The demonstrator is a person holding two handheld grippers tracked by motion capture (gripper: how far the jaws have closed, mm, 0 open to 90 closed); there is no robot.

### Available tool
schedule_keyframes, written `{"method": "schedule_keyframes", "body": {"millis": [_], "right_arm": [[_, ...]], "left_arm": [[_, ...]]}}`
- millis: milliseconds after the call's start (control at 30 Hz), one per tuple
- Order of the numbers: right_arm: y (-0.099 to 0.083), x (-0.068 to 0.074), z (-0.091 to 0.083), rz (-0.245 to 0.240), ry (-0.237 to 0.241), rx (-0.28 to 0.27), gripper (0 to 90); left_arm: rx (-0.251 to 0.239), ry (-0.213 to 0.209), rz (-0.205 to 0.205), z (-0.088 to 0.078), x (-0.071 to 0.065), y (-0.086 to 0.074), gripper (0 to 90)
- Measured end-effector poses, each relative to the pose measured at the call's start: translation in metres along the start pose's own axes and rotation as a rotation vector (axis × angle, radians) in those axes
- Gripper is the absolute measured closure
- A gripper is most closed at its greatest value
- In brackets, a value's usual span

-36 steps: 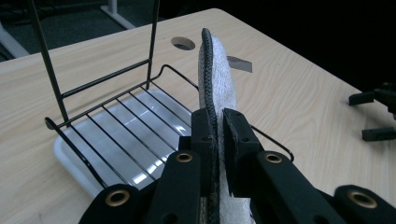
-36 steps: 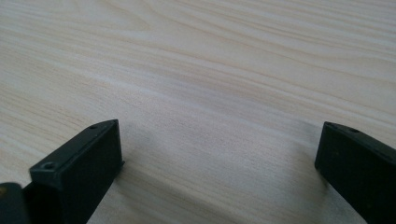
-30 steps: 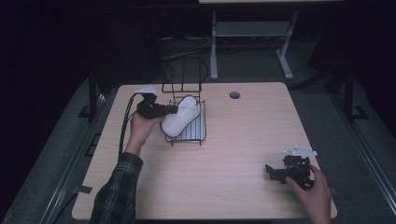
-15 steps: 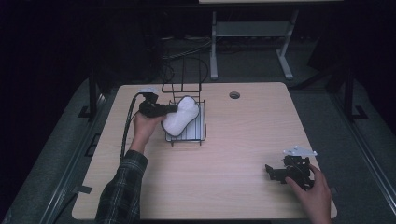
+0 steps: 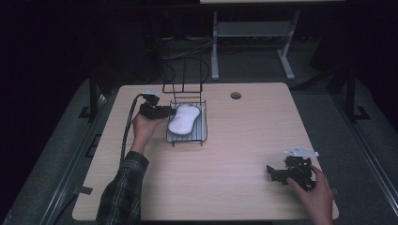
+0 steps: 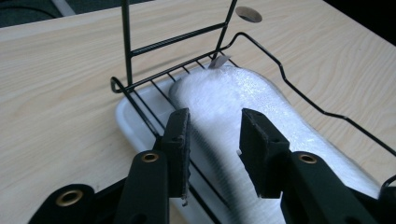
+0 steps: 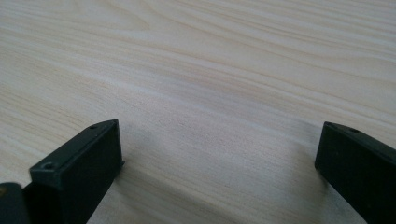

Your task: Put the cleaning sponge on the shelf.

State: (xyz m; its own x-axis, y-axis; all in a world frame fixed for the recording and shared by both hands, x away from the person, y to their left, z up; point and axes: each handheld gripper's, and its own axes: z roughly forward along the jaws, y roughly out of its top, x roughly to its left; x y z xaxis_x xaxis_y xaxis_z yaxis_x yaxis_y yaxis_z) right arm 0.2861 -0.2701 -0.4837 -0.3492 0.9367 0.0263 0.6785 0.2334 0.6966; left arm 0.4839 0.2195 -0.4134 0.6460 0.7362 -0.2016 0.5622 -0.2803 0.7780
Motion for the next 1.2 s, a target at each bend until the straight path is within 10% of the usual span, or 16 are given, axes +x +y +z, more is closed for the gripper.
{"method": "schedule_keyframes", "body": {"millis": [300,633,1200], "right_arm": [[0.0,0.0,0.0,0.002,0.0,0.001,0.2],[0.0,0.0,0.0,0.0,0.0,0.0,0.2],[0.0,0.0,0.0,0.0,0.0,0.0,0.2]], "left_arm": [[0.009,-0.033,0.04,-0.019,-0.008,-0.018,89.7],[0.063,-0.091,0.111,-0.01,-0.034,-0.033,89.8],[0.024,-0.139,0.096,-0.004,-0.044,-0.031,86.9]]}}
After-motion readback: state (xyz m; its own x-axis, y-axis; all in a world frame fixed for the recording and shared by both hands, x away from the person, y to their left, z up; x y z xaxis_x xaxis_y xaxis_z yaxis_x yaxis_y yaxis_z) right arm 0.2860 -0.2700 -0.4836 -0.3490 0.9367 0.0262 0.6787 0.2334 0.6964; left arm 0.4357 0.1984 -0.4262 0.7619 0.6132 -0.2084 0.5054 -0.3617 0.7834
